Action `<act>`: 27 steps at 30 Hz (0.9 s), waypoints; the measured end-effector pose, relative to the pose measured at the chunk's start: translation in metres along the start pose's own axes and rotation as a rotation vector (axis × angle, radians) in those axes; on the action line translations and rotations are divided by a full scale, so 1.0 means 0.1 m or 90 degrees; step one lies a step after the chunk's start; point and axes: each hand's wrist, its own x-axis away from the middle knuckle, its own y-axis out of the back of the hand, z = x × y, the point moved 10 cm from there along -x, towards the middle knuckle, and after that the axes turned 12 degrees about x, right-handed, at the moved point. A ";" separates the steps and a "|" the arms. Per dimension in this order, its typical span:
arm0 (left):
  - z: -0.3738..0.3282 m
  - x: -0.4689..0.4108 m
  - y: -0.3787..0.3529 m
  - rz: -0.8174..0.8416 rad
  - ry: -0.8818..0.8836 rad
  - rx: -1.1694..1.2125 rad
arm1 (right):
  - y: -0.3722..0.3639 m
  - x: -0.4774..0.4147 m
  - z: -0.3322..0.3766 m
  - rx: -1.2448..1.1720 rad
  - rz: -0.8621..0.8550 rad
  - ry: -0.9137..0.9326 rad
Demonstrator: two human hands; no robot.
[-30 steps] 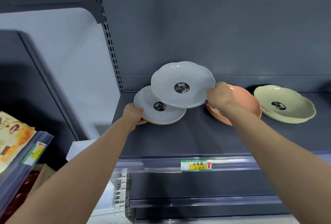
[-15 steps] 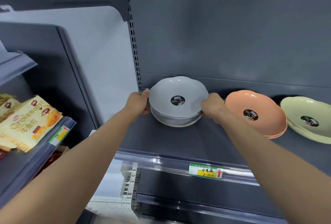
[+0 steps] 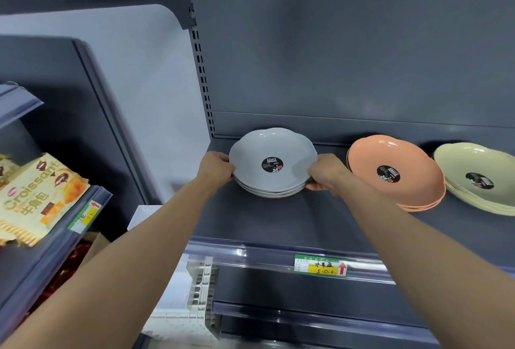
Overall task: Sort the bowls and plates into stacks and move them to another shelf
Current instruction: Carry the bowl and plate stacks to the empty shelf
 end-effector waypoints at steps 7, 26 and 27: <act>0.02 -0.08 0.03 -0.001 -0.007 -0.101 | -0.01 -0.06 -0.06 0.003 -0.012 0.001; -0.05 -0.17 -0.08 0.034 -0.041 -0.097 | -0.04 0.04 -0.11 -0.021 -0.022 0.018; -0.11 -0.11 -0.10 0.035 -0.050 -0.126 | -0.03 0.09 -0.10 0.001 -0.025 0.021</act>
